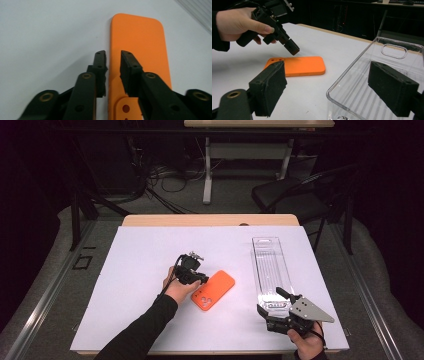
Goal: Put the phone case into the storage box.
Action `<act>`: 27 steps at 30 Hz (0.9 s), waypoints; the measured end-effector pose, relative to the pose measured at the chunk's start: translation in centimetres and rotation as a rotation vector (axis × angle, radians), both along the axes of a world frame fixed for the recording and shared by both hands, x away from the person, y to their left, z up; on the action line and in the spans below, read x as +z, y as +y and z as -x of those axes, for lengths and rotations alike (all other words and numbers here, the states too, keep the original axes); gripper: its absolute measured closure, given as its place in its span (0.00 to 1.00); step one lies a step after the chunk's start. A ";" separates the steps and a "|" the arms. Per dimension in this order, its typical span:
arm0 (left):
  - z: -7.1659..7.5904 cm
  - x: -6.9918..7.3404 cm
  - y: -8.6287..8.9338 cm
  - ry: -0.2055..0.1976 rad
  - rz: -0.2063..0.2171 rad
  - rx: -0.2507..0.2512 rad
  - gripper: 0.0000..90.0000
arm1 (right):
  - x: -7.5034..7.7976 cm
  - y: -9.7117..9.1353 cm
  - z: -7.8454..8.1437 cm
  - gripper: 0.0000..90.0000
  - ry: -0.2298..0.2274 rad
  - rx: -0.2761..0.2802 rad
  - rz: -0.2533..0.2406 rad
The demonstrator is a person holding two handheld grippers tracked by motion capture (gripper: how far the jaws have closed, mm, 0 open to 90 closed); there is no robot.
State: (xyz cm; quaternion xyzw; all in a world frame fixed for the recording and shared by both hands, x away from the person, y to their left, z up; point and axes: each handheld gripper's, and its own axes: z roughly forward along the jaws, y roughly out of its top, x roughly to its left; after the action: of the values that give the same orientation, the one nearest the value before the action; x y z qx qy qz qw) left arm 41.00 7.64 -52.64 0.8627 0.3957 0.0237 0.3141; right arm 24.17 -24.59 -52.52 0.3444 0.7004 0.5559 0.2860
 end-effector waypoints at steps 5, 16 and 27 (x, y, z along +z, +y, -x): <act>0.3 0.9 -0.1 -0.010 -0.017 0.008 0.65 | 0.0 0.0 0.0 0.16 -0.003 0.000 0.000; 0.7 2.5 0.0 0.017 0.015 0.013 0.53 | 0.0 0.0 0.0 0.16 0.000 0.000 0.003; 0.7 3.0 -0.5 0.049 -0.083 0.012 0.25 | -0.1 0.0 0.0 0.16 0.005 0.001 0.005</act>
State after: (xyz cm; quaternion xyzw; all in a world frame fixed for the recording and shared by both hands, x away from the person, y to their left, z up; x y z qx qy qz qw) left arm 40.31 7.17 -49.61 0.8728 0.4072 0.0210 0.2682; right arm 24.20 -24.60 -52.59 0.3445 0.7028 0.5534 0.2849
